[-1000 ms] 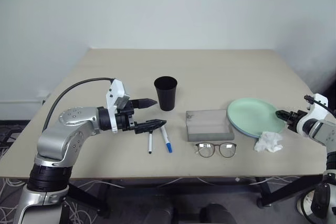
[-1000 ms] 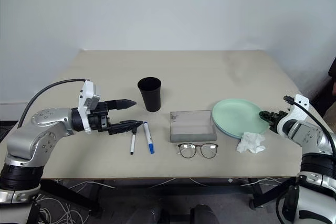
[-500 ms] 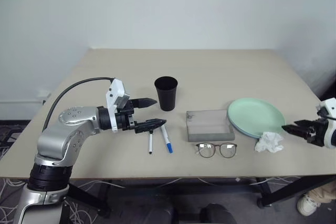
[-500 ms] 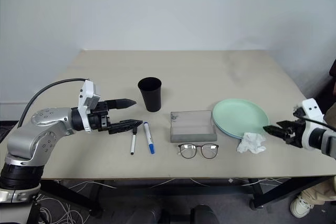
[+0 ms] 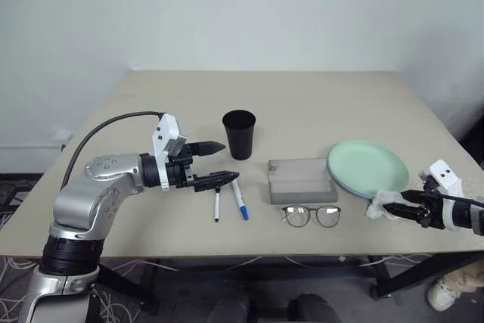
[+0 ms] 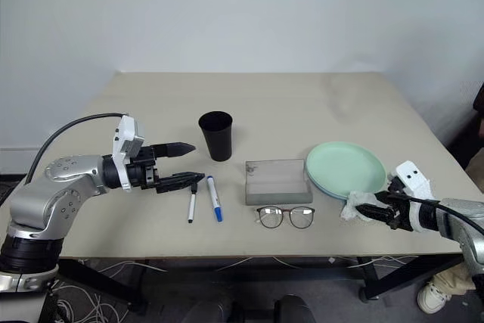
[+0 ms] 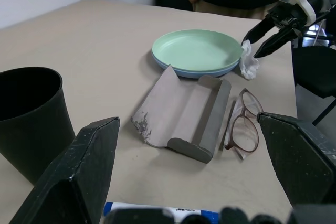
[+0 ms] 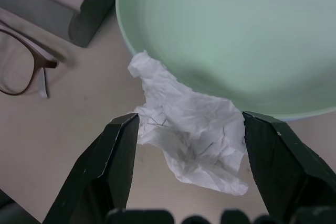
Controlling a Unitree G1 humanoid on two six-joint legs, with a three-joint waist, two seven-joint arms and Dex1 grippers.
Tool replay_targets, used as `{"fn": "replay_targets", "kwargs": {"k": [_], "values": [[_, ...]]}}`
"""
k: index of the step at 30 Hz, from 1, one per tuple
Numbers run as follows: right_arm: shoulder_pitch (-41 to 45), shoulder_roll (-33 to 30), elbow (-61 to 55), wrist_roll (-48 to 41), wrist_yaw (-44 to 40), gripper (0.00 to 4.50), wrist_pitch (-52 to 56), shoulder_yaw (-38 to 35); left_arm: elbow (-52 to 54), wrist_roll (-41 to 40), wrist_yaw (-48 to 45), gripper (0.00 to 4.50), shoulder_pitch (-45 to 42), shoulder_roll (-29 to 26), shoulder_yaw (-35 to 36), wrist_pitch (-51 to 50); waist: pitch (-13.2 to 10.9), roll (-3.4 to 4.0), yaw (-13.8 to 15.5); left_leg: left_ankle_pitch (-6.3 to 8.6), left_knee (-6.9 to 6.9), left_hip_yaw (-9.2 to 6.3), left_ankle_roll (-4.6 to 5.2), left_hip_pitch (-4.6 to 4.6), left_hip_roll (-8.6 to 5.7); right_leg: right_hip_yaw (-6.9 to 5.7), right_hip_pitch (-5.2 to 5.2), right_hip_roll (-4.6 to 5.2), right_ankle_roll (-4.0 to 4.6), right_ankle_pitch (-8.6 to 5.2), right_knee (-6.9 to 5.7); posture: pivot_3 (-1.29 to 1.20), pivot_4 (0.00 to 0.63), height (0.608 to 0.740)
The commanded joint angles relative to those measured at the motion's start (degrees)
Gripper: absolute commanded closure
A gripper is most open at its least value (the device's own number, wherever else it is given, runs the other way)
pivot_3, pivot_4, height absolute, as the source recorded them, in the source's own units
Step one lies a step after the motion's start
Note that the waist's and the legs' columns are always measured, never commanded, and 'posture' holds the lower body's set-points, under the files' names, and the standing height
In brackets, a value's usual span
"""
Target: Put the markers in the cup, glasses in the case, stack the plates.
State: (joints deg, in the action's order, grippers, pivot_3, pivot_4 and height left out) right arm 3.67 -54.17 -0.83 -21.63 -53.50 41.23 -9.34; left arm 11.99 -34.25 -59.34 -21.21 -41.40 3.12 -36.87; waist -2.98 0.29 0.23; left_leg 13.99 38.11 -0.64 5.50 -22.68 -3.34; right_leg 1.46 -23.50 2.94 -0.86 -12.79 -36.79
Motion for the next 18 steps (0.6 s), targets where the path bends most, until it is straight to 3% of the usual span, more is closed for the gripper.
{"fn": "replay_targets", "kwargs": {"k": [1, 3, 6, 14, 18], "values": [[0.19, 0.93, -1.12, 2.08, 1.41, 1.20, -2.14, 1.55, 1.52, -0.46, 0.19, 0.00, -0.81, -0.80, 1.31, 0.32, 0.00, -0.03, 0.00, 0.00, 0.00, 0.00, 0.00, 0.02, 0.01, -0.01, 0.00, 0.00, -0.10, -0.06, 0.00, 0.00, 0.000, 0.731], [0.26, 1.26, -0.63, 2.81, 1.95, 1.20, -2.71, 1.76, 1.73, -0.56, 0.30, 0.00, -0.70, -0.85, 1.40, 0.21, 0.00, -0.02, 0.01, 0.00, 0.00, 0.00, 0.00, 0.03, 0.02, -0.03, 0.01, 0.02, -0.16, -0.07, 0.00, 0.00, 0.000, 0.731], [0.80, 1.72, 0.53, 4.09, 3.01, 1.81, -3.88, 1.99, 1.77, -0.59, 0.36, 0.00, -0.64, -0.86, 1.40, 0.19, 0.00, -0.03, 0.00, 0.00, 0.01, 0.01, 0.00, 0.03, 0.02, -0.04, 0.00, 0.03, -0.18, -0.07, 0.00, 0.00, 0.000, 0.731], [1.60, 0.84, 1.44, 4.38, 2.59, 4.45, -5.09, 1.41, 1.78, -0.61, 0.47, 0.00, -0.67, -0.65, 1.25, 0.21, 0.00, 0.00, 0.06, 0.00, 0.00, 0.02, 0.00, -0.02, 0.00, -0.06, -0.03, 0.04, 0.04, 0.07, 0.00, 0.00, 0.000, 0.731], [2.13, -2.84, -0.27, 0.40, -3.39, 4.45, -3.24, -1.13, 1.63, -0.55, 0.41, 0.00, -0.72, -0.60, 1.14, 0.29, -0.02, 0.03, 0.15, 0.00, 0.01, 0.03, 0.00, -0.03, -0.03, -0.06, -0.03, 0.07, 0.04, 0.08, 0.00, 0.00, 0.000, 0.731]]}}
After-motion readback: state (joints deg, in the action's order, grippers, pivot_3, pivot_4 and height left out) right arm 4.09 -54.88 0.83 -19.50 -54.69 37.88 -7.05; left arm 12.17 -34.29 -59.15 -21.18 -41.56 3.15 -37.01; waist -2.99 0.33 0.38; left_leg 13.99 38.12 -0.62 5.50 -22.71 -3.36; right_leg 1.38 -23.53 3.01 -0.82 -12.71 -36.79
